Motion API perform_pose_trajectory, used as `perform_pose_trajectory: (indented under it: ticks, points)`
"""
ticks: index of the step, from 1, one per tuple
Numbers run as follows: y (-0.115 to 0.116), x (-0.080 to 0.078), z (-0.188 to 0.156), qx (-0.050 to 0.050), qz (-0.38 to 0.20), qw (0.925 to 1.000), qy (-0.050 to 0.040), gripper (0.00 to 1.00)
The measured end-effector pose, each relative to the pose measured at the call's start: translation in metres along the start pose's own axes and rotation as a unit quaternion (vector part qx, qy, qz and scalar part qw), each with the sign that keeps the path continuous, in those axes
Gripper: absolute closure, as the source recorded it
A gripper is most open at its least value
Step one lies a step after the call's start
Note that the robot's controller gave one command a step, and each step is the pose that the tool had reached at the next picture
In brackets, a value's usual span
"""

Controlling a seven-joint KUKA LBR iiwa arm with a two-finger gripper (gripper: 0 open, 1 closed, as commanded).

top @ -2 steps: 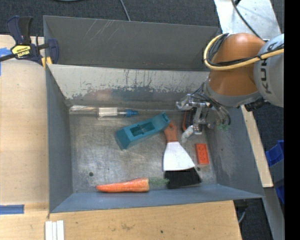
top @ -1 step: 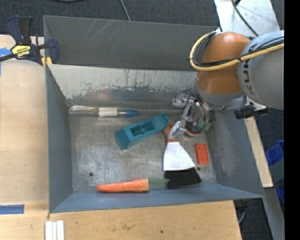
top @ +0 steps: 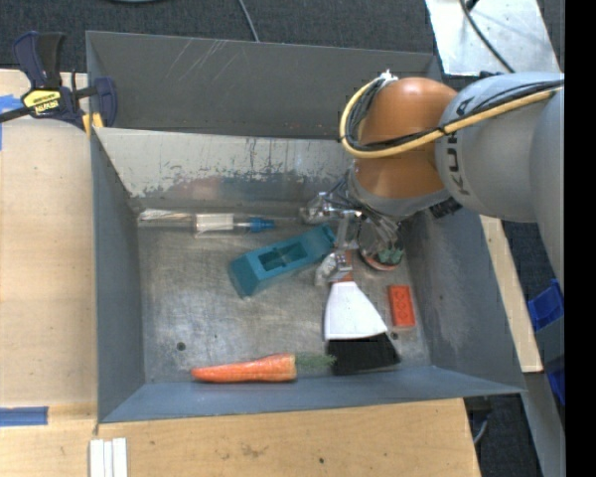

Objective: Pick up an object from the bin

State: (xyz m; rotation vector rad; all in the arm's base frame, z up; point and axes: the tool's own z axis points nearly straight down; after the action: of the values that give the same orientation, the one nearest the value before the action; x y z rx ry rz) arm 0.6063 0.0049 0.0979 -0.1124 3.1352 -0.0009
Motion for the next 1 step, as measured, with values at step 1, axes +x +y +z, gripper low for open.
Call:
perform_pose_trajectory:
  ticks: [1]
  points:
    - [0.0231, -0.0156, 0.0150, 0.005, 0.087, 0.9961, 0.0116, 1.00]
